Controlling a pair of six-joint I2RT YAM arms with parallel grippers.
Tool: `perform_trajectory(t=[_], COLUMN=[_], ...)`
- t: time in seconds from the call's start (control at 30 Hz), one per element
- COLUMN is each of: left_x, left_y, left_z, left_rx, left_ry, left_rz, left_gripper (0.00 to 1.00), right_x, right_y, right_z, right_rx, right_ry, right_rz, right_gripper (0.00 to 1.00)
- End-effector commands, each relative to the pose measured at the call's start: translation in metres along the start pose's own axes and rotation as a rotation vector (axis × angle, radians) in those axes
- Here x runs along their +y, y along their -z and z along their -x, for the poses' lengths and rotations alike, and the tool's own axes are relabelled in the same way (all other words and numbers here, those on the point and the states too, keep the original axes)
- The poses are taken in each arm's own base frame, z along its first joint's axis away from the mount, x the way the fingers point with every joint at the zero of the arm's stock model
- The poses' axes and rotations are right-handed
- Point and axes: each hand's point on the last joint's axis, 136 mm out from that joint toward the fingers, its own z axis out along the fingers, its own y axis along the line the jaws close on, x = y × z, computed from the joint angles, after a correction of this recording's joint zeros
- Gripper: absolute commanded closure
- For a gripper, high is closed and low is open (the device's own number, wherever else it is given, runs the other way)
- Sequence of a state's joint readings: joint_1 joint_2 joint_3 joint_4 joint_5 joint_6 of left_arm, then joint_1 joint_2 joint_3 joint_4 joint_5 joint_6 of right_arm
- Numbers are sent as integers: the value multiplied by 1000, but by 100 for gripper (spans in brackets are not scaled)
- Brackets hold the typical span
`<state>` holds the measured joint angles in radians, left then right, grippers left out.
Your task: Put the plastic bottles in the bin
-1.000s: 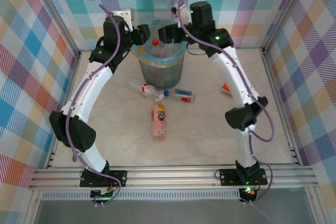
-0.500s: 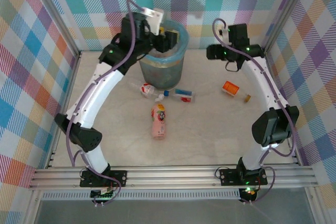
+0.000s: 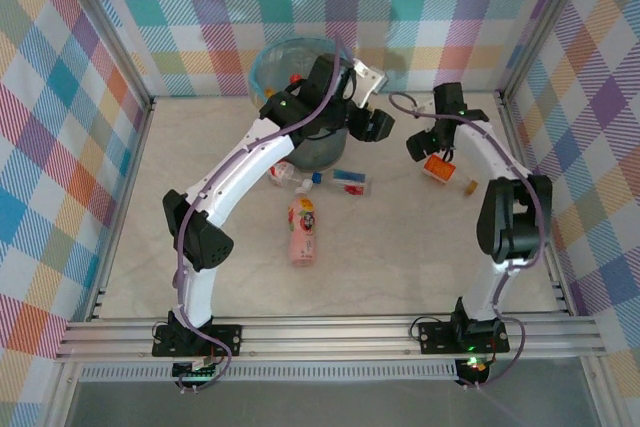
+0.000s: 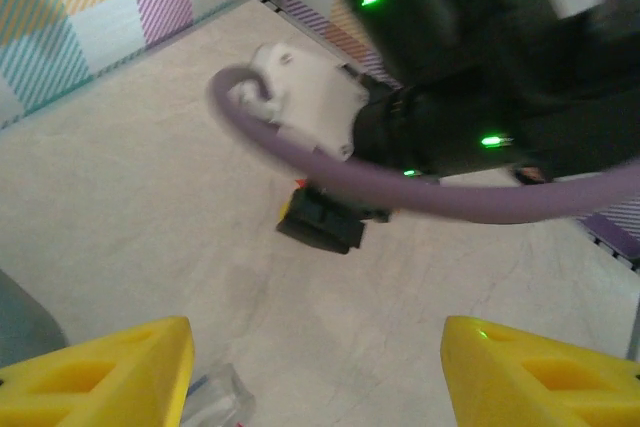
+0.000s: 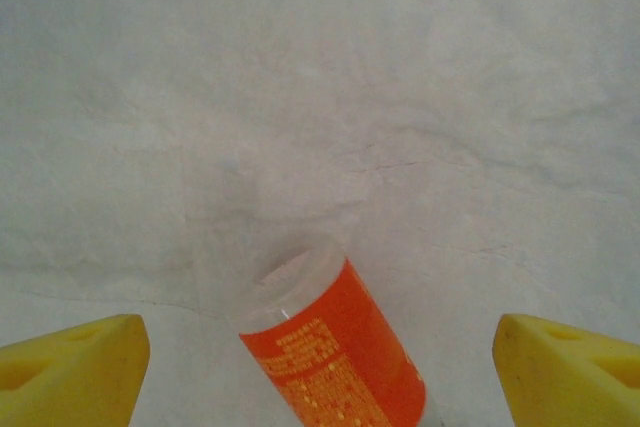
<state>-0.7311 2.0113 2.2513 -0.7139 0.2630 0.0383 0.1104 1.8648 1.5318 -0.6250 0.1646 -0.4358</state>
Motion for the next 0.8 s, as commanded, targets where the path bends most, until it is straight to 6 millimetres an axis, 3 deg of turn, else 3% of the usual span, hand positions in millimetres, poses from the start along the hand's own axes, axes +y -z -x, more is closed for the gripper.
perform_trajectory(t=[0.0,0.2,0.4,0.77], left_x=[-15,-12,-10,-8], left_y=[16,17,14,16], left_z=[15,9,4,11], left_rx=[-35,-10,7,-17], left_ry=[1,-17,-16,-40], left_rz=[-50,-31,-26,-7], left_gripper=[33,33,33,33], right_x=[11,11,10,1], right_y=[-21,-51,-62,-46], right_z=[-16,-41,-57,-40], right_rx=[81,205,262,219], right_ry=[114,132,113,68], right_rz=[81,82,92,69], right_gripper=[10,10,12,33])
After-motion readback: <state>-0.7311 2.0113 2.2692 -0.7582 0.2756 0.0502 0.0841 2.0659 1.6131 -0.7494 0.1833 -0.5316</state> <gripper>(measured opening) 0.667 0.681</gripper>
